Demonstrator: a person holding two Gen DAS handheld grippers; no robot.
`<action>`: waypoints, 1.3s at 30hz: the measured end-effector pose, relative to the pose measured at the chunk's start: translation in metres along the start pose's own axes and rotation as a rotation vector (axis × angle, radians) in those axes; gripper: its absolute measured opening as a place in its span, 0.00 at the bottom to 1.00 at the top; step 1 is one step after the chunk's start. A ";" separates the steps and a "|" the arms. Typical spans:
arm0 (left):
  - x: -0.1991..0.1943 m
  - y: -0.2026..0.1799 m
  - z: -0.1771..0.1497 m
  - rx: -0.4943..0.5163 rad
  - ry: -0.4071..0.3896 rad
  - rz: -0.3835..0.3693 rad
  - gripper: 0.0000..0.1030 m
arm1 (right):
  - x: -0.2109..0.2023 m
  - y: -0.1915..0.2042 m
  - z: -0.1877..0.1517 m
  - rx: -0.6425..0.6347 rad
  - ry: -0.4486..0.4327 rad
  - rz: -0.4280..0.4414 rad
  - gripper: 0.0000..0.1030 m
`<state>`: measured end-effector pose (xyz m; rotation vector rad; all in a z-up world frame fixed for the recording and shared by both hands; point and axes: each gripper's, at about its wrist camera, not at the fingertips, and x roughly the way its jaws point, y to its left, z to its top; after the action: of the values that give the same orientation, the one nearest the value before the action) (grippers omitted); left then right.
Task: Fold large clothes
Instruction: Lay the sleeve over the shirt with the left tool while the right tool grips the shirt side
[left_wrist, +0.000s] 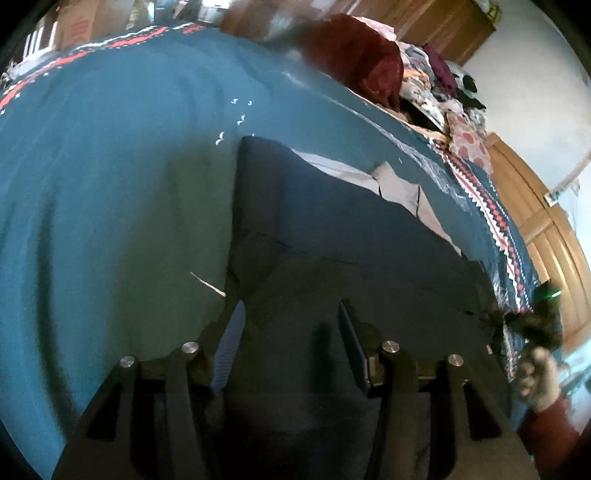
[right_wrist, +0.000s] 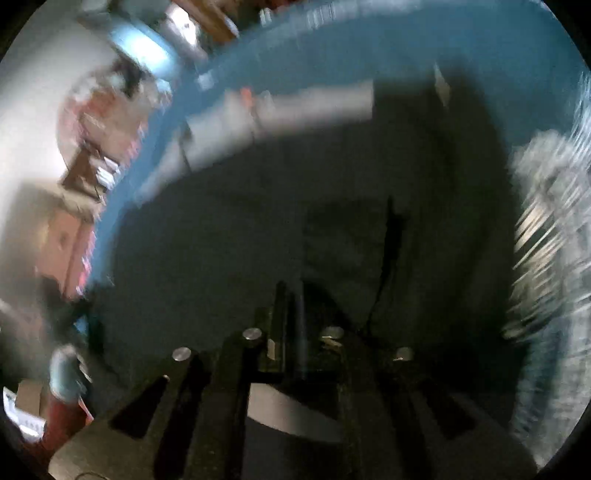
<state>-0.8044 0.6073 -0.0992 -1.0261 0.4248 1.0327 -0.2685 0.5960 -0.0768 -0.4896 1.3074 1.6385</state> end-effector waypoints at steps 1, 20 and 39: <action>-0.006 -0.001 0.000 0.001 -0.006 0.005 0.52 | -0.003 -0.001 0.000 0.010 -0.012 0.005 0.00; -0.083 0.007 -0.067 0.003 0.018 0.106 0.58 | -0.125 -0.020 -0.101 0.069 -0.178 -0.045 0.21; -0.148 0.018 -0.158 -0.026 0.055 0.008 0.58 | -0.161 -0.064 -0.232 0.303 -0.119 0.023 0.53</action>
<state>-0.8671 0.4006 -0.0797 -1.0785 0.4617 1.0207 -0.1942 0.3168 -0.0660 -0.1921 1.4432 1.4314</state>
